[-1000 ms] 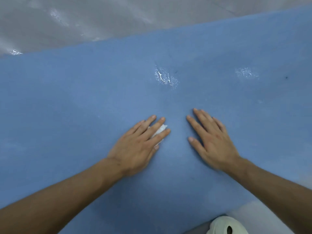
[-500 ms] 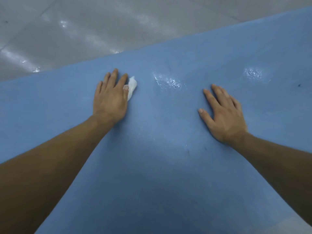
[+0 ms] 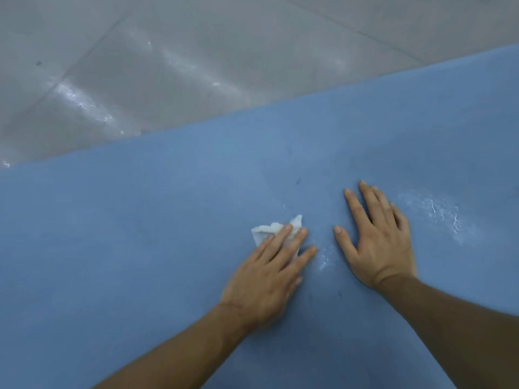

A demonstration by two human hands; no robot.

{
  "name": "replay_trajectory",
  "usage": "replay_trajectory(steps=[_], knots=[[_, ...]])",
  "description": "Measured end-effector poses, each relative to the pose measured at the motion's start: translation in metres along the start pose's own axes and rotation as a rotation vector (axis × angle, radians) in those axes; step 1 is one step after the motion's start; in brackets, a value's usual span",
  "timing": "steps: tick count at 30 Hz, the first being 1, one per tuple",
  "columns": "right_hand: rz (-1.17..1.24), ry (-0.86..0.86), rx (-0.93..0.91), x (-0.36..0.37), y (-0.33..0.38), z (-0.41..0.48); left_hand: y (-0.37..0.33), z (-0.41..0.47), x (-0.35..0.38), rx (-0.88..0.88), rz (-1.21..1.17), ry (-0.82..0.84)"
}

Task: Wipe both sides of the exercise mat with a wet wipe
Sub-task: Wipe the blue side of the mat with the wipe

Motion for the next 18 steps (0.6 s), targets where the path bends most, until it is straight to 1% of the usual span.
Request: replay_trajectory(steps=[6,9,12,16,18], knots=[[0.019,0.003,0.006,-0.002,0.003,0.003,0.034,-0.027,-0.002,0.087,0.100,0.138],[0.033,-0.006,0.012,-0.002,0.005,0.006,0.038,-0.031,0.005,0.097,0.163,0.159],[0.014,0.008,0.013,0.001,0.003,0.006,0.037,-0.021,0.001,0.030,0.175,0.121],[0.010,0.025,-0.002,0.002,0.002,0.002,0.040,0.008,-0.008,-0.134,0.111,0.008],[0.008,0.023,-0.001,0.002,0.004,0.002,0.051,0.024,-0.011,-0.152,0.110,-0.023]])
Point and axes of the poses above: each hand's wrist, its own z-axis towards the middle knuckle, its own x-axis out of the palm, y = z × x, the point moved 10 cm from there along z, towards the middle knuckle, and after that the axes turned 2 degrees about -z, right-handed, at the moved point
